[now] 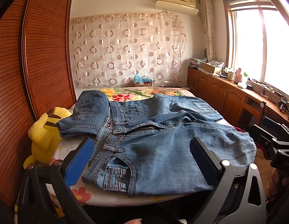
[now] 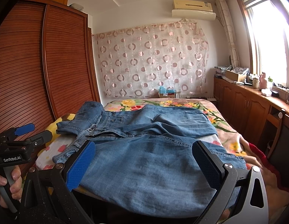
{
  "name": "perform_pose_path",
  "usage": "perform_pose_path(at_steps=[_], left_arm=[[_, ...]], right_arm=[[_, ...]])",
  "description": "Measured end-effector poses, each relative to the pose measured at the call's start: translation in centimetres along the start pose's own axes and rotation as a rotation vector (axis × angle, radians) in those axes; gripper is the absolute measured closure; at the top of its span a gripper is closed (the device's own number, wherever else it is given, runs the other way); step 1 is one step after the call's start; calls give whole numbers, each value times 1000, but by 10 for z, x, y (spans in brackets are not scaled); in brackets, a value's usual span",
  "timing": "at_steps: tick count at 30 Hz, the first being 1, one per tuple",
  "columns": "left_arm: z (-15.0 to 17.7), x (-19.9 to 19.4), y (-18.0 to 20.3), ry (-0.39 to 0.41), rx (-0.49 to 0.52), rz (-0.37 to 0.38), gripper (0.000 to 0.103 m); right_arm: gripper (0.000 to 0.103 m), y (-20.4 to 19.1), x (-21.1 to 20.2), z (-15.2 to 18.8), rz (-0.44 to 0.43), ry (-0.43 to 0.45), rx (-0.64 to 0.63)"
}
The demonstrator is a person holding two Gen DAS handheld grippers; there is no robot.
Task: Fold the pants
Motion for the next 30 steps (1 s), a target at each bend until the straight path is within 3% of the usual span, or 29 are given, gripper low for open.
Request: perform_pose_path(at_steps=[30], left_arm=[[-7,-6,2,-11,5,6,0]], right_arm=[[0,-1,1,1,-12,-11,-2]])
Point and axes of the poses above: each gripper's, at about its wrist camera, not at the fingertips, and x roughly the way its jaws point, y to its right, z to its underside, the point moved 10 cm from there along x, roughly the way its jaws point, and after that the axes turned 3 degrees about -y, right-handed, at the moved point
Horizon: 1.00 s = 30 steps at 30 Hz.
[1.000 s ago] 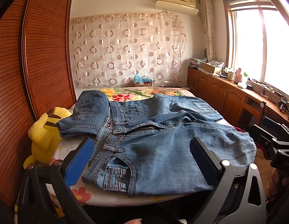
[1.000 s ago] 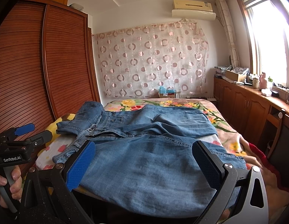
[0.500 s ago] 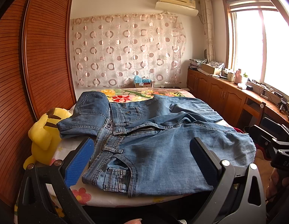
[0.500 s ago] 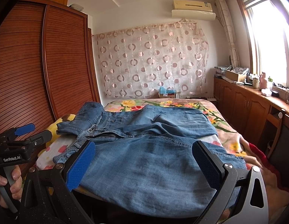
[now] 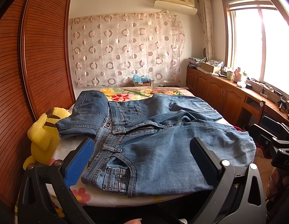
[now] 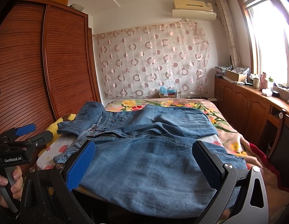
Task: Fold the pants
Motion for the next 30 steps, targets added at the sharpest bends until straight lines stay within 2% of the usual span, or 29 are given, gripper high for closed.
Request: perform_pose_path(at_steps=[11,30], left_arm=[[26,32,-12,-89,-12,25,0],[58,67,-81,-163,-55,-67,0]], right_arm=[[0,15,14,9,7,-67,0],[1,37,38,9,68,-181,-70]])
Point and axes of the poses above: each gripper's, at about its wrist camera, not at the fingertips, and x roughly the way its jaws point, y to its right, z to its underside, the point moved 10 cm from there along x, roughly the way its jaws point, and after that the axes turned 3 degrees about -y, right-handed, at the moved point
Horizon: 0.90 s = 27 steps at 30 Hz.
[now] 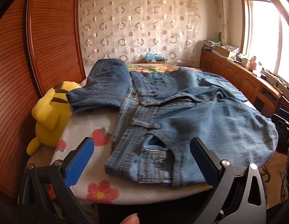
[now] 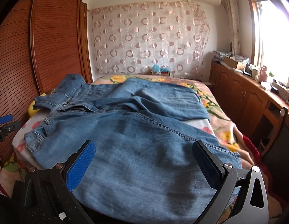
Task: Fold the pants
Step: 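Move both tools down toward the jeans, right tool over the leg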
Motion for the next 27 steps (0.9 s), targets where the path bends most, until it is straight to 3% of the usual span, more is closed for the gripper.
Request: perform_pose_path(at_steps=[8,15,18,21,23,27], left_arm=[[21,22,-37,-40,-66,-17,0],[40,34,-46,-80,-87,-2,2],[45,36,-46,-92,-109,31,9],[53,38,-46,-112,-123,58,25],[60,42,-48,-135,-119,37,37],[70,46,-44,-165,-123,64,46]], right_arm=[[1,-6,16,15,8,-98,-28],[3,-17,13,34,11,-179,-54],[3,-20,4,38,11,-194,-56],[3,-19,-5,44,12,-203,-54],[3,-18,-8,46,8,-209,-48],[3,-19,-20,52,-7,-198,-24]])
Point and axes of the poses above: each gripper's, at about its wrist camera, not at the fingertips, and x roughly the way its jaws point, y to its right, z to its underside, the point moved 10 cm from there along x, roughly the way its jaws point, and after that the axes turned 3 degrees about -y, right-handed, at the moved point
